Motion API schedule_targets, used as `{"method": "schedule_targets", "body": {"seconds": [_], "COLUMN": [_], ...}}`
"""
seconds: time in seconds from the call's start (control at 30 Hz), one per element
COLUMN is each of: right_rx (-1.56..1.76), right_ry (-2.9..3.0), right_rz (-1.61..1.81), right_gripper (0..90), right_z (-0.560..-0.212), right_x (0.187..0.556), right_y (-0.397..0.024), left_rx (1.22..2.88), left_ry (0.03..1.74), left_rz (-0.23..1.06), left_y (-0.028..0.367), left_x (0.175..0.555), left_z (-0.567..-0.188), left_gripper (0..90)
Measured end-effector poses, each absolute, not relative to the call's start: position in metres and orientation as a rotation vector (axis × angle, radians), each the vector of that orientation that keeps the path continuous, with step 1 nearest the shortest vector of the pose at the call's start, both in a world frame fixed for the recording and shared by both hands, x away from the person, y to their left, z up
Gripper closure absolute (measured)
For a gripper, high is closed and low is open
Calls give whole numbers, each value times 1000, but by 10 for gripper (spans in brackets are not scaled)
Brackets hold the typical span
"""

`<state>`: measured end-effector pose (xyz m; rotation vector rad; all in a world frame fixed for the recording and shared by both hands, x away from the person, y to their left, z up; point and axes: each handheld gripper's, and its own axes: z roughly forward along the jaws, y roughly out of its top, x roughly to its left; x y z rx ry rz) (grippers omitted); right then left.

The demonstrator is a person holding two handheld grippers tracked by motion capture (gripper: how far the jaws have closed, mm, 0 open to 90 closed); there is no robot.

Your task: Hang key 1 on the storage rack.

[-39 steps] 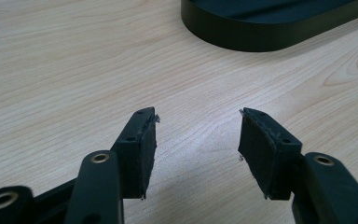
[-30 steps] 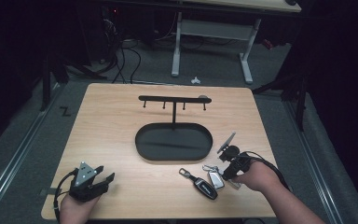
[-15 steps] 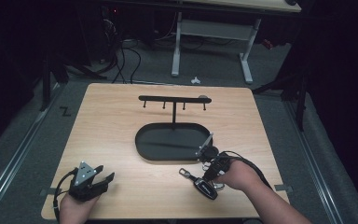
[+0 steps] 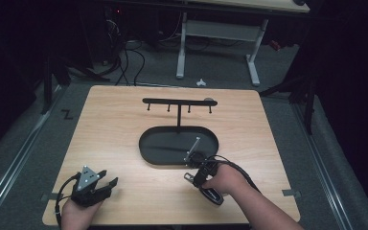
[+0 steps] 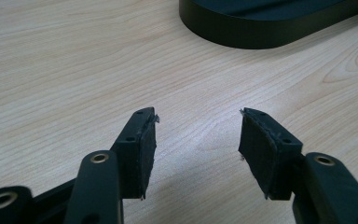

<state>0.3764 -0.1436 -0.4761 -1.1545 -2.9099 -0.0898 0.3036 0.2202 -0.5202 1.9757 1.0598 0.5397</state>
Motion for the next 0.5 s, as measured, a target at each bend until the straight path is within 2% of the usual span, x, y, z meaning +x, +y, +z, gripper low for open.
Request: {"method": "schedule_targets", "body": {"seconds": [0.17, 0.3, 0.5], "right_rx": [-1194, -1176, -1142], "right_ry": [-2876, -2880, -2931], "right_rz": [-61, -16, -5], "right_gripper": [597, 611, 768], "right_z": [-480, -488, -489], "right_x": [379, 379, 379], "right_y": [-139, -136, -136], "left_rx": [1967, 1974, 1974], "left_ry": [1063, 1058, 1054], "left_rz": [538, 539, 537], "left_y": [221, 220, 219], "left_x": [304, 303, 303], "left_z": [-520, -520, -520], "left_gripper": [462, 463, 463]}}
